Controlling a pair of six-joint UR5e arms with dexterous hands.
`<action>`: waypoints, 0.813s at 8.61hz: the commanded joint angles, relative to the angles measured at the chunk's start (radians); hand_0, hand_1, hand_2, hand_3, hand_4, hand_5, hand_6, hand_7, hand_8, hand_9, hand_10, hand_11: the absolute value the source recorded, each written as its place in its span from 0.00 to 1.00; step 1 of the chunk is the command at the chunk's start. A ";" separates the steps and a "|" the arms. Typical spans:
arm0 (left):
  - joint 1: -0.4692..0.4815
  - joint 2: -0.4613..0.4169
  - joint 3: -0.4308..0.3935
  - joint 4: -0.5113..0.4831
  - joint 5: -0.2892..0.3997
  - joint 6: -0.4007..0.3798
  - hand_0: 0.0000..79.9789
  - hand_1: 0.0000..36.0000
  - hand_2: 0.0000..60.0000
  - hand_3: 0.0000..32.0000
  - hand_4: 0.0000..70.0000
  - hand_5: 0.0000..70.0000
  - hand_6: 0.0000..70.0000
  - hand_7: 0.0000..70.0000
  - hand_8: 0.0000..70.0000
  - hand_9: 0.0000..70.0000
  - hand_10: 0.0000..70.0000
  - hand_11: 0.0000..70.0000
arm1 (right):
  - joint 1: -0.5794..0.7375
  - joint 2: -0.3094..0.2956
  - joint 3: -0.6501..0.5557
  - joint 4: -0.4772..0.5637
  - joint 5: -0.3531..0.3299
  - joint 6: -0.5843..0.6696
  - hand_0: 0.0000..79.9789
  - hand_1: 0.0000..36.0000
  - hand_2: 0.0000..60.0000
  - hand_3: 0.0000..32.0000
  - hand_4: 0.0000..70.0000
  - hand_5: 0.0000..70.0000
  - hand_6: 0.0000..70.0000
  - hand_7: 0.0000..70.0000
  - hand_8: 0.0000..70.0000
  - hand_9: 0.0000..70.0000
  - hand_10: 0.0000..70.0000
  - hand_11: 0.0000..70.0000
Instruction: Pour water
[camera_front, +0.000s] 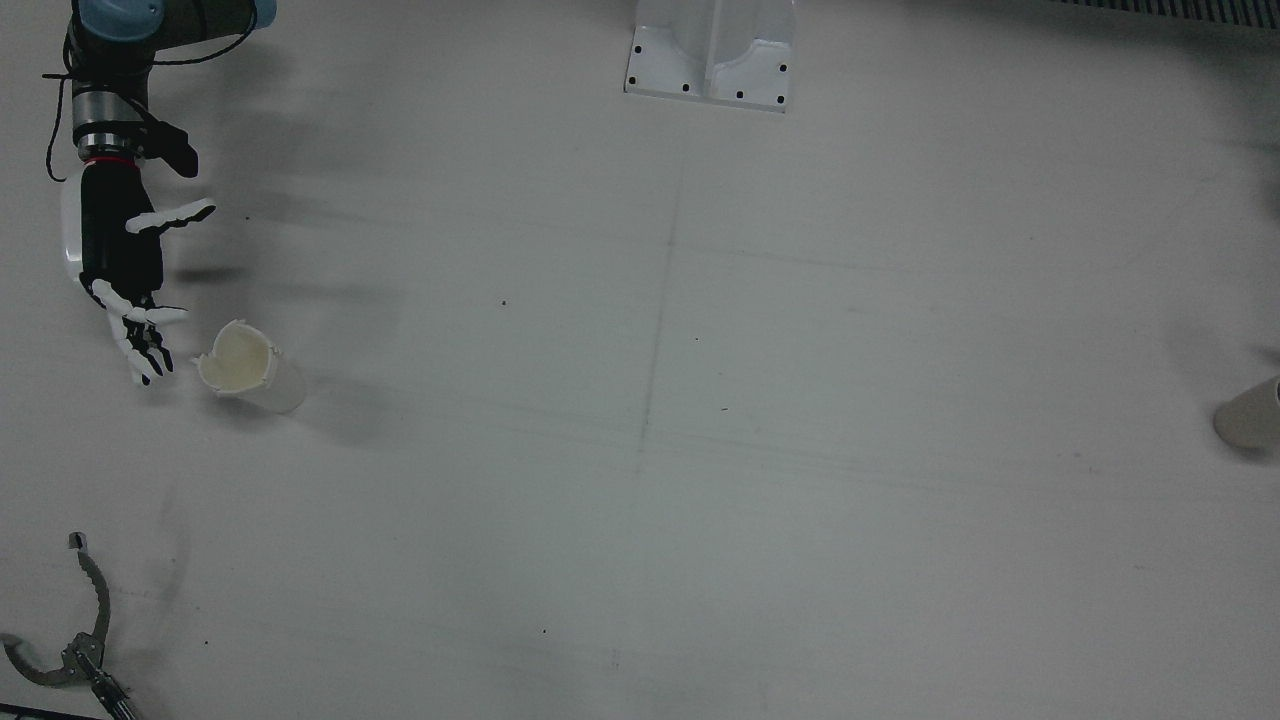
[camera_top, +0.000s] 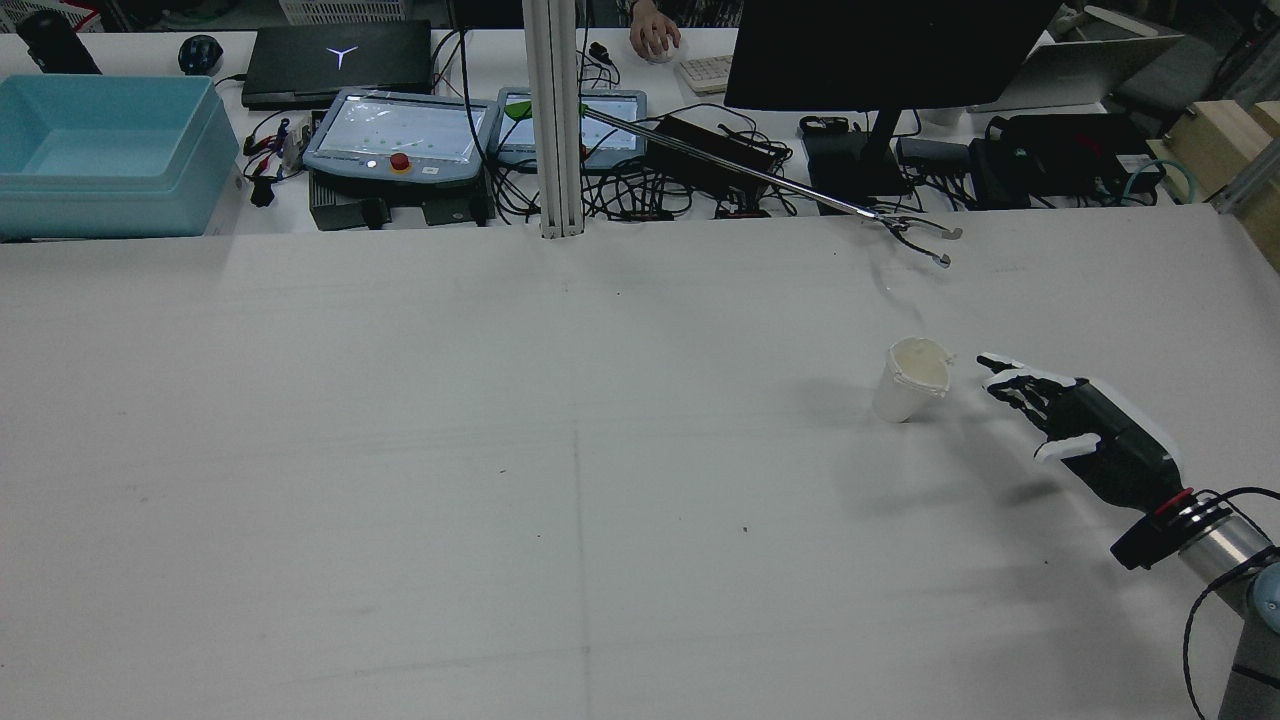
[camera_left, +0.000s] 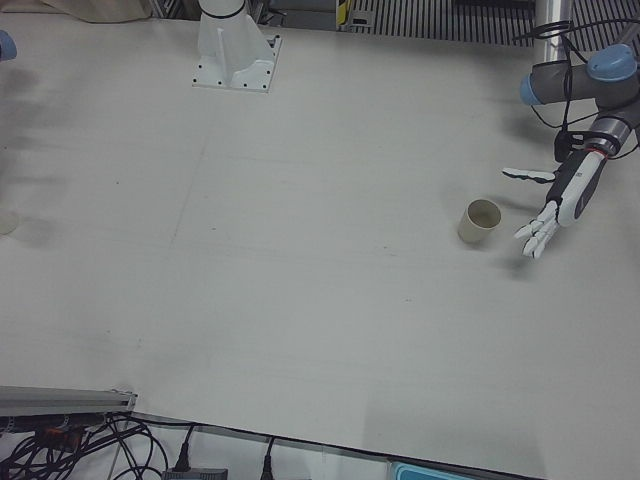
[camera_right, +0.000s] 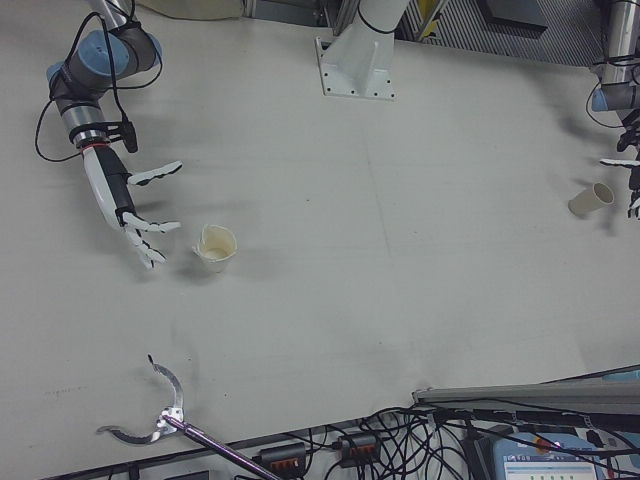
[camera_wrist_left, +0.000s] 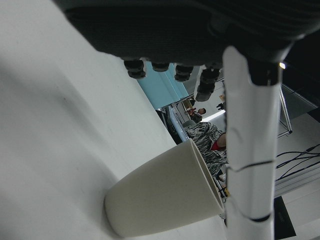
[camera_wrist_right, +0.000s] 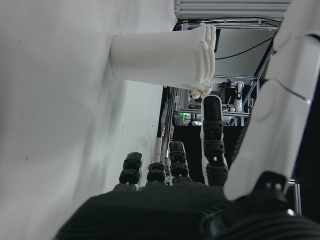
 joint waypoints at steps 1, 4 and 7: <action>0.002 0.000 -0.138 0.139 -0.004 -0.057 0.85 0.65 0.00 0.00 0.19 0.20 0.03 0.12 0.00 0.00 0.03 0.09 | 0.002 -0.002 -0.001 0.001 0.000 0.003 0.68 0.37 0.00 0.00 0.39 0.35 0.15 0.24 0.08 0.08 0.11 0.18; 0.002 -0.044 -0.244 0.303 -0.005 -0.151 0.76 0.59 0.00 0.00 0.18 0.19 0.04 0.11 0.00 0.00 0.03 0.09 | 0.002 -0.004 0.002 0.006 0.014 0.008 0.68 0.36 0.00 0.00 0.39 0.35 0.15 0.24 0.08 0.07 0.11 0.17; 0.001 -0.049 -0.202 0.279 -0.019 -0.145 0.75 0.56 0.00 0.00 0.18 0.19 0.04 0.11 0.00 0.00 0.03 0.08 | 0.002 -0.004 0.002 0.009 0.014 0.009 0.69 0.37 0.00 0.00 0.39 0.37 0.16 0.24 0.08 0.07 0.10 0.16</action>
